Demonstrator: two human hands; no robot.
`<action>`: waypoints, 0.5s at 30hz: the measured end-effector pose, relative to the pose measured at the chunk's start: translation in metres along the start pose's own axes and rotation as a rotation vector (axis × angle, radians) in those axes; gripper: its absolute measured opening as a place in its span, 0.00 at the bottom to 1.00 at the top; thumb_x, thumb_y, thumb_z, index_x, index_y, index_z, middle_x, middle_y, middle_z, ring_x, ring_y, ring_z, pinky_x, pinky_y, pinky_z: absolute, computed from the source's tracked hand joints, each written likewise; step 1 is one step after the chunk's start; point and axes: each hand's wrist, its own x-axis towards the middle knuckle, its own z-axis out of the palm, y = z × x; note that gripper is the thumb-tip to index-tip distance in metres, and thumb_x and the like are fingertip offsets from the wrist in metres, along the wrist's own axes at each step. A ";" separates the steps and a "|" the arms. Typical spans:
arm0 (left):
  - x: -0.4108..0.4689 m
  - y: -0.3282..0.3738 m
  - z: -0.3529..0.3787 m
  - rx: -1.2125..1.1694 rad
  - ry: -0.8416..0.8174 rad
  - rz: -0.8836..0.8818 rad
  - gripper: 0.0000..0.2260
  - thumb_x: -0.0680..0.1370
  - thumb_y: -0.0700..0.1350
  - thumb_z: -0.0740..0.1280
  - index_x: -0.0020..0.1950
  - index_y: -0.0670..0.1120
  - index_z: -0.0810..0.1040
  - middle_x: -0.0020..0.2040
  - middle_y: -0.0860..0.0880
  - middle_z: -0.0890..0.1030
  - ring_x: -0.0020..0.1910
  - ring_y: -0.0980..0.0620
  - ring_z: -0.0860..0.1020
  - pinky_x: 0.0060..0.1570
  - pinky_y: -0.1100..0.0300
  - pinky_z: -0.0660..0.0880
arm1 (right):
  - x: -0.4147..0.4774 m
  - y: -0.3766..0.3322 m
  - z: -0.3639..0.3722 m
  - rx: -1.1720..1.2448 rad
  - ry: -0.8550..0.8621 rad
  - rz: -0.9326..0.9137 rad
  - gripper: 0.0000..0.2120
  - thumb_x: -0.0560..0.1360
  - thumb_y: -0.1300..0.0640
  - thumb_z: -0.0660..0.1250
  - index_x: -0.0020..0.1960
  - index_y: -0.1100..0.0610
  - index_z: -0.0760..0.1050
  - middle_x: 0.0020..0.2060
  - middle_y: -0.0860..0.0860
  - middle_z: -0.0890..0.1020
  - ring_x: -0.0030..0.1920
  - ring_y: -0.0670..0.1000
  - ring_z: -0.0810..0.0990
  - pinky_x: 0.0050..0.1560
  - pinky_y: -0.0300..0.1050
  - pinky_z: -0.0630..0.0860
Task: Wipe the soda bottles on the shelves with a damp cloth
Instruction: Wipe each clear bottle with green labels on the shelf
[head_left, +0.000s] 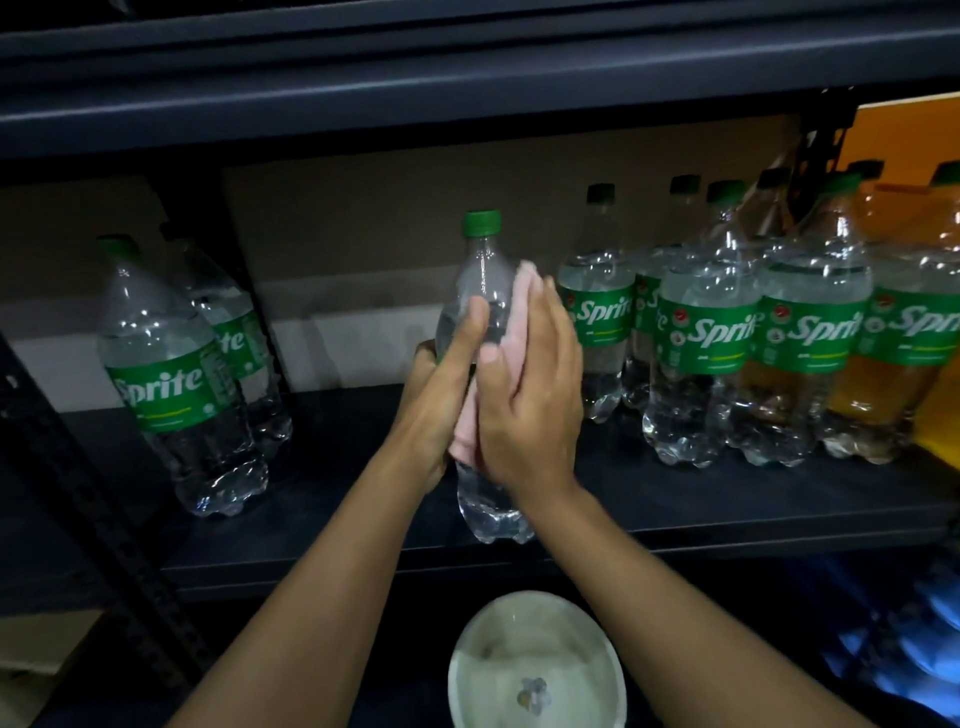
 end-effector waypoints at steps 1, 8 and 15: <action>0.002 -0.001 -0.001 -0.004 0.021 -0.018 0.49 0.64 0.81 0.70 0.71 0.46 0.78 0.62 0.44 0.85 0.60 0.46 0.85 0.63 0.44 0.80 | -0.015 0.009 0.001 -0.014 -0.005 -0.007 0.31 0.83 0.46 0.55 0.82 0.60 0.56 0.81 0.54 0.61 0.81 0.47 0.58 0.79 0.46 0.58; 0.012 -0.006 -0.005 -0.072 0.042 -0.031 0.55 0.59 0.80 0.75 0.76 0.49 0.70 0.67 0.45 0.83 0.62 0.46 0.84 0.66 0.42 0.79 | -0.102 0.050 -0.014 0.016 -0.263 0.185 0.31 0.83 0.37 0.48 0.79 0.32 0.32 0.80 0.30 0.41 0.81 0.39 0.47 0.81 0.52 0.53; -0.001 0.010 -0.004 -0.014 -0.067 -0.006 0.28 0.81 0.69 0.61 0.69 0.51 0.81 0.64 0.48 0.85 0.64 0.50 0.83 0.73 0.47 0.72 | -0.020 0.017 -0.018 0.150 -0.196 0.171 0.28 0.86 0.45 0.51 0.84 0.45 0.49 0.76 0.34 0.57 0.78 0.38 0.56 0.79 0.53 0.59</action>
